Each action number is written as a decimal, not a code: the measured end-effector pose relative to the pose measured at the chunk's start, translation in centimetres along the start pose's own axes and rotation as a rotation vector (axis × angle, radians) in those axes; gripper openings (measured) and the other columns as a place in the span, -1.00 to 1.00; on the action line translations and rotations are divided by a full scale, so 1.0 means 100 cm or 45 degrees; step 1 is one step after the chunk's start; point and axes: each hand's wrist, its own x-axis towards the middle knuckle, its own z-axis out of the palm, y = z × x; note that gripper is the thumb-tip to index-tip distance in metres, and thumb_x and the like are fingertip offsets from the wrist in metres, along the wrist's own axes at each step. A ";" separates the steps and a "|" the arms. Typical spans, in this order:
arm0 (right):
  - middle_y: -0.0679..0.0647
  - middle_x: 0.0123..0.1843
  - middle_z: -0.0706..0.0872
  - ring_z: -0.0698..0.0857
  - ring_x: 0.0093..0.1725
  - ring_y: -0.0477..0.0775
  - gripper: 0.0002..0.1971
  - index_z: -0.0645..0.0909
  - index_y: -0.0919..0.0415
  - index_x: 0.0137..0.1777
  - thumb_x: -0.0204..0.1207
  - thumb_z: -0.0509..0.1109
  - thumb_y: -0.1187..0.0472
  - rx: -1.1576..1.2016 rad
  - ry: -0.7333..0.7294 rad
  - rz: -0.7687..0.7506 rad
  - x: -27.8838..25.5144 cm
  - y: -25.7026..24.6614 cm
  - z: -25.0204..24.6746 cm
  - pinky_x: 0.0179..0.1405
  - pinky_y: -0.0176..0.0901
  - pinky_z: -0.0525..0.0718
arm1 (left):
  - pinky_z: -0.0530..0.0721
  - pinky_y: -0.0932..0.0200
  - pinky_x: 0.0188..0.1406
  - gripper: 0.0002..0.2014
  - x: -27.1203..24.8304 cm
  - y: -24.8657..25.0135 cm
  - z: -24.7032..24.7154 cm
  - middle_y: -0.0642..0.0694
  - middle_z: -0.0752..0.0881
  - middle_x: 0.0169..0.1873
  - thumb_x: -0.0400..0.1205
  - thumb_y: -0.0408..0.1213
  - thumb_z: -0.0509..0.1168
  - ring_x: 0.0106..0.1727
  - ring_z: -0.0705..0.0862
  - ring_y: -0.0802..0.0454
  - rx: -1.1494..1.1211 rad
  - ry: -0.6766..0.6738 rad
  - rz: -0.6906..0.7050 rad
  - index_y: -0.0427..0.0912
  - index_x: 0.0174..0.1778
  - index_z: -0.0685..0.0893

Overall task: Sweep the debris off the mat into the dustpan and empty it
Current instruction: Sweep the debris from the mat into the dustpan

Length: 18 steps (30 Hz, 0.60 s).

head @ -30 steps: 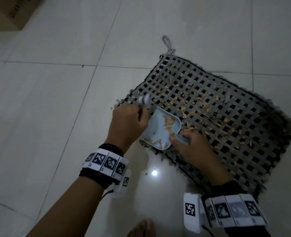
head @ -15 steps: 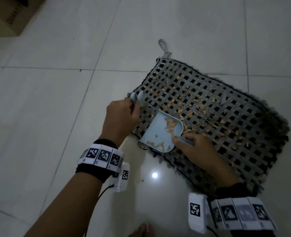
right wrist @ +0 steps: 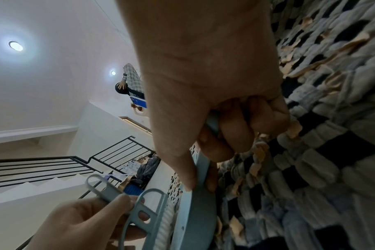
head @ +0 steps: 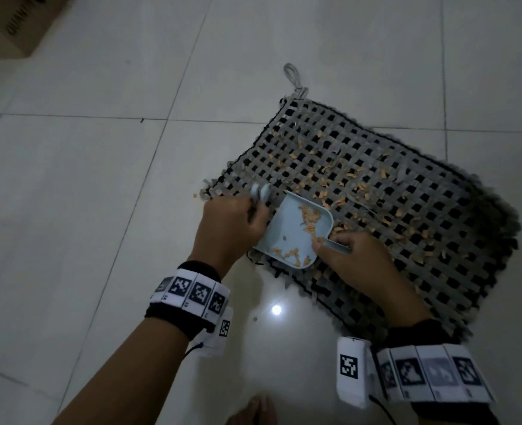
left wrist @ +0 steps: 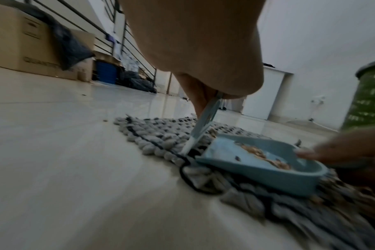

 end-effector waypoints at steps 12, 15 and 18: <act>-0.21 -0.40 0.75 0.70 -0.37 -0.22 -0.78 0.78 0.00 -0.25 0.53 0.53 -0.10 0.047 -0.056 0.059 -0.003 0.003 -0.011 -0.40 -0.23 0.59 | 0.06 0.46 -0.56 -0.59 0.001 0.003 0.000 0.14 0.36 -0.65 0.59 -0.32 0.41 -0.68 0.28 0.14 -0.075 -0.052 -0.050 -0.01 -0.52 0.41; -0.09 -0.24 0.81 0.74 -0.30 -0.10 -0.77 0.84 0.06 -0.09 0.51 0.55 -0.10 0.069 -0.045 0.098 -0.003 0.007 -0.020 -0.37 -0.19 0.62 | 0.14 0.42 -0.62 -0.59 0.002 -0.001 0.001 0.09 0.45 -0.69 0.61 -0.30 0.38 -0.71 0.29 0.19 -0.179 -0.021 -0.145 -0.03 -0.57 0.50; -0.09 -0.16 0.80 0.74 -0.23 -0.09 -0.73 0.84 0.11 -0.01 0.50 0.56 -0.09 0.072 -0.034 0.116 -0.004 0.011 -0.026 -0.35 -0.24 0.58 | 0.38 0.46 -0.64 -0.66 0.012 -0.018 -0.014 0.08 0.65 -0.60 0.68 -0.24 0.35 -0.67 0.53 0.20 -0.180 0.154 -0.303 -0.15 -0.44 0.77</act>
